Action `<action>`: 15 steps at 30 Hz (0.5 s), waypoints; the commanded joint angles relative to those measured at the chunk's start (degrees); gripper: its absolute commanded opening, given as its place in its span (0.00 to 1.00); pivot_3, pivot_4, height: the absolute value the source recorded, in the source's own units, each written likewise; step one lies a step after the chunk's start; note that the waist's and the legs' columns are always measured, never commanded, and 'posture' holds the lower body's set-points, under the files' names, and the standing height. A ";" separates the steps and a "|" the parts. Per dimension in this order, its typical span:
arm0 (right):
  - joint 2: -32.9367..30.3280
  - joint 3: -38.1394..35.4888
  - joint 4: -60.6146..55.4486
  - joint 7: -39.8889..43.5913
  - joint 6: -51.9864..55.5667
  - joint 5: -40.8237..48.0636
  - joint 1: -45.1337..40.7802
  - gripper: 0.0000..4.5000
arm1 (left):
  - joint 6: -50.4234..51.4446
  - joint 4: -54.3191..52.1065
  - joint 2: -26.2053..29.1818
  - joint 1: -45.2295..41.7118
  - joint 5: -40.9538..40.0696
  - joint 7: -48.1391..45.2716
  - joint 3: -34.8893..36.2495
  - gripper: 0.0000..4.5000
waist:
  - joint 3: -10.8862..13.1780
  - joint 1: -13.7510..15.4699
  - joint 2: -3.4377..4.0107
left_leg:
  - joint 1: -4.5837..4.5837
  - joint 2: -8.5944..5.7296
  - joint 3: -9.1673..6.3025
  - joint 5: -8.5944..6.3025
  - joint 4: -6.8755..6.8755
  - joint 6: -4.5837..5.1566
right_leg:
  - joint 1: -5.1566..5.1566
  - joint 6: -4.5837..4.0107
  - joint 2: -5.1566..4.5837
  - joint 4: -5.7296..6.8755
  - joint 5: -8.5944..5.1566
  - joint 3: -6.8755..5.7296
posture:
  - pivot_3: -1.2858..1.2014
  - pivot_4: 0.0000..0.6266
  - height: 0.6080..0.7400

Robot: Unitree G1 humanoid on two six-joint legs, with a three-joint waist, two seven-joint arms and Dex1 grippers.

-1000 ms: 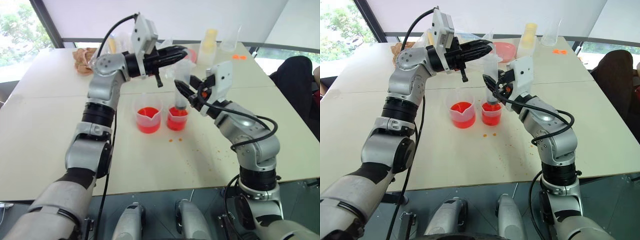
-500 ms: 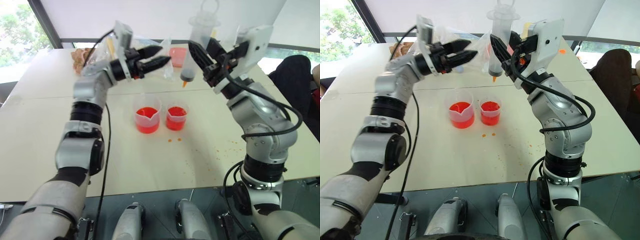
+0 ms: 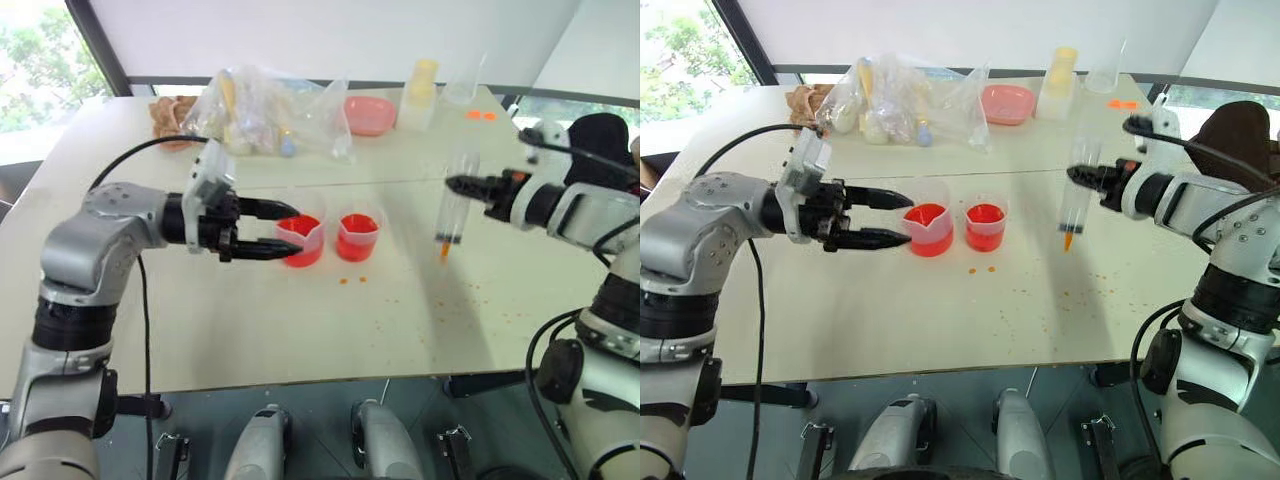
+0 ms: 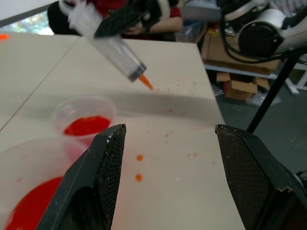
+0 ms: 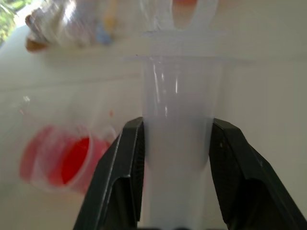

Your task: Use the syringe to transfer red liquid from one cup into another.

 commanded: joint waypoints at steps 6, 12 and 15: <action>-3.20 5.70 15.51 6.35 0.15 -5.04 -1.41 0.31 | -4.78 -3.78 -0.92 8.42 4.98 5.81 -6.87 0.69 | 0.00 -0.30 0.00 | 0.00 -0.07 0.05 0.00 0.01 0.00 | -0.03 0.15 0.12 0.02 0.08 0.02 | 0.52 0.24 1.00; -4.88 11.46 21.33 10.90 -2.73 -8.35 -2.44 0.31 | -5.73 -2.55 -1.73 9.17 4.80 7.40 -6.86 0.69 | 0.00 -0.10 0.00 | -0.03 -0.09 0.05 0.00 0.05 0.00 | 0.04 0.16 0.12 -0.17 0.09 0.02 | 0.52 0.24 1.00; -5.29 13.16 21.94 12.13 -4.36 -10.01 -1.99 0.54 | -5.76 -2.55 -1.84 9.31 4.85 8.03 -6.62 0.70 | 0.00 -0.10 0.00 | -0.02 -0.08 0.03 0.00 0.05 0.01 | 0.17 0.17 0.12 -0.37 0.10 0.00 | 0.52 0.24 1.00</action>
